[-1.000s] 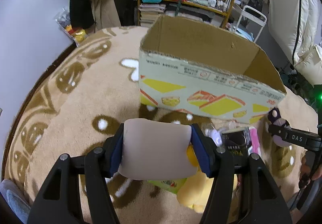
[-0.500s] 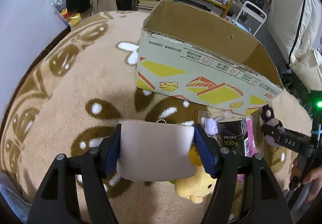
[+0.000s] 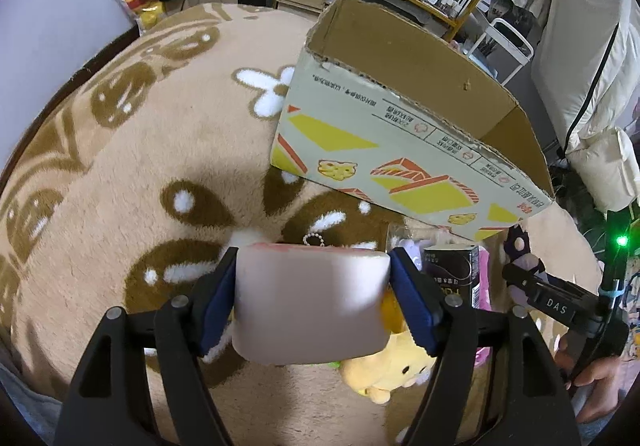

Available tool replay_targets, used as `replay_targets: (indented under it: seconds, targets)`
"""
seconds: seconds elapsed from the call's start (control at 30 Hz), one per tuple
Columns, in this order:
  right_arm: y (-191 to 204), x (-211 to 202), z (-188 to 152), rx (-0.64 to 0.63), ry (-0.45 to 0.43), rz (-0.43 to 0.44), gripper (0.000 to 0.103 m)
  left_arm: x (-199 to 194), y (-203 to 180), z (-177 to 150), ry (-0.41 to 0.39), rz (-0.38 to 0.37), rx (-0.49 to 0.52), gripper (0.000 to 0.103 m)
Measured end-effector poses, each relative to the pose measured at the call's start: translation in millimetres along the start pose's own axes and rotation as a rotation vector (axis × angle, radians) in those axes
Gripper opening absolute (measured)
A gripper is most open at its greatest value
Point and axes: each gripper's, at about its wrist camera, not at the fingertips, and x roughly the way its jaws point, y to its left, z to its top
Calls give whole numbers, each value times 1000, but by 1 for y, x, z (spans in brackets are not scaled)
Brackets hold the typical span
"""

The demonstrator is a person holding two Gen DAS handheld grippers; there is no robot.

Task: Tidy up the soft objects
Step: 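Lift pink cylinder plush with left tool while right tool lifts the doll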

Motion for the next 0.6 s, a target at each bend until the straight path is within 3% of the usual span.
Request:
replay_targets:
  seconds: [0.23,0.33,0.47,0.6]
  targets:
    - [0,-5,-1,-8,-10,-3,65,3,-1,0,-3,14,-2,72]
    - [0,-8,-1,-7,-27,-21,65,2,-2,-1,-17,23,11,64]
    - [-1,-21,0,-4,-78,-29,64,-8,-3,-3,-63,37,21,59]
    - [-1,-41,-2,3,-148,-3,64,-29,-8,-3,-165,81,48,58]
